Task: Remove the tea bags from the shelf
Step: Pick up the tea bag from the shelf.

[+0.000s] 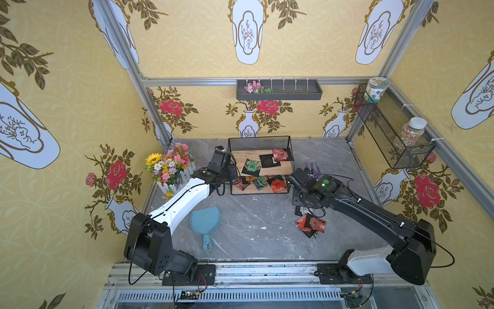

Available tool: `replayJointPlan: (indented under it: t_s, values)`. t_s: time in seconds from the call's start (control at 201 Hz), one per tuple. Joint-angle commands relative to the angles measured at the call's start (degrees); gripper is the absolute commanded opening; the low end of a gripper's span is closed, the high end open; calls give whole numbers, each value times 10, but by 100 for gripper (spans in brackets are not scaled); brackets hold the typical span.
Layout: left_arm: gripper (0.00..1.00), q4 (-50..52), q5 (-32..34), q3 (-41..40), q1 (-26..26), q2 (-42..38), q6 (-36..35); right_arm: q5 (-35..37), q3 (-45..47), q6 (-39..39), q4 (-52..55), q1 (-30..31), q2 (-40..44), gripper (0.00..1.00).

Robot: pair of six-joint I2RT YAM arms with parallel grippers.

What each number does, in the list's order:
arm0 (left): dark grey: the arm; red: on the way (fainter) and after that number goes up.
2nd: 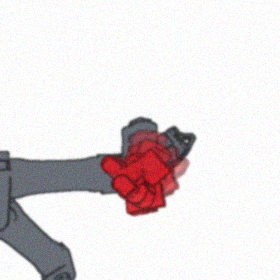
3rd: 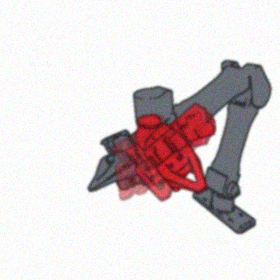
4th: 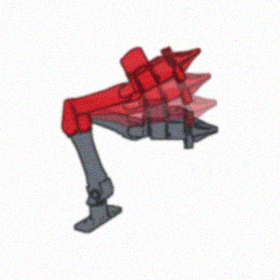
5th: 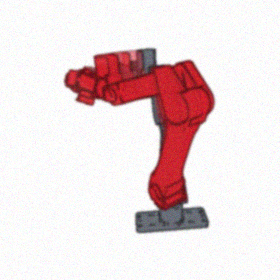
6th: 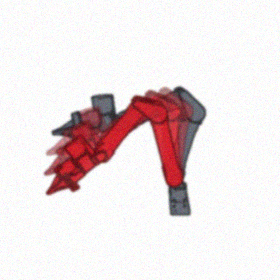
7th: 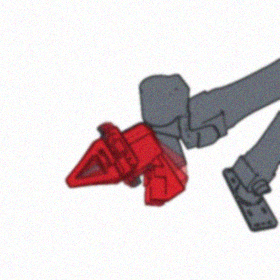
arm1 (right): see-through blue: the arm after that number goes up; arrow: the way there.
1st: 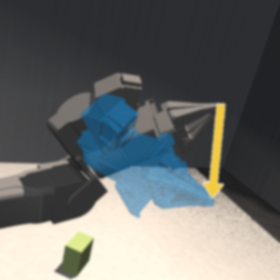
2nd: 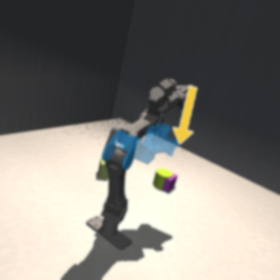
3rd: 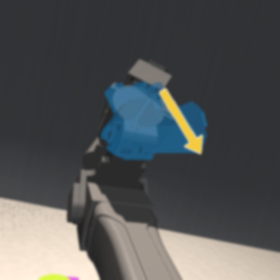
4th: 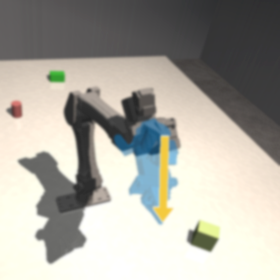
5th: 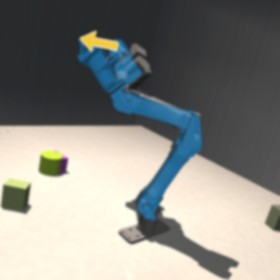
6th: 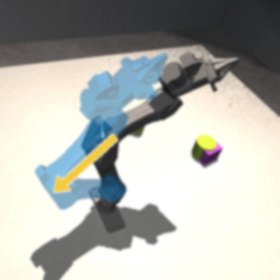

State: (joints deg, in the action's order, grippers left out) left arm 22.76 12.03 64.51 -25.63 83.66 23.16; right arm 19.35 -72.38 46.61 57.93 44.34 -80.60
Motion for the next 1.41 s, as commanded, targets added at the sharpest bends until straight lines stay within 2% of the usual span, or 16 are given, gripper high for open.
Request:
replayJointPlan:
  t_s: [0.0,0.139,0.289,0.488,0.792,0.996,1.404]
  values:
    - [29,10,-16,0,-1,5,3,42,-92,-72,16,33,-64,58]
    - [29,10,-15,1,-1,7,2,34,-254,-124,27,45,-188,66]
    - [29,10,-13,-3,-1,5,1,14,-410,-143,54,31,-301,69]
    - [29,10,-13,-8,-1,1,2,2,-531,-146,66,18,-393,72]
    - [29,9,-13,-7,0,2,2,9,-595,-183,36,17,-453,74]
    - [29,8,-13,-8,-1,0,2,-7,-605,-188,31,8,-477,74]
    - [29,10,-12,-8,-1,-1,1,-42,-595,-184,30,9,-497,66]
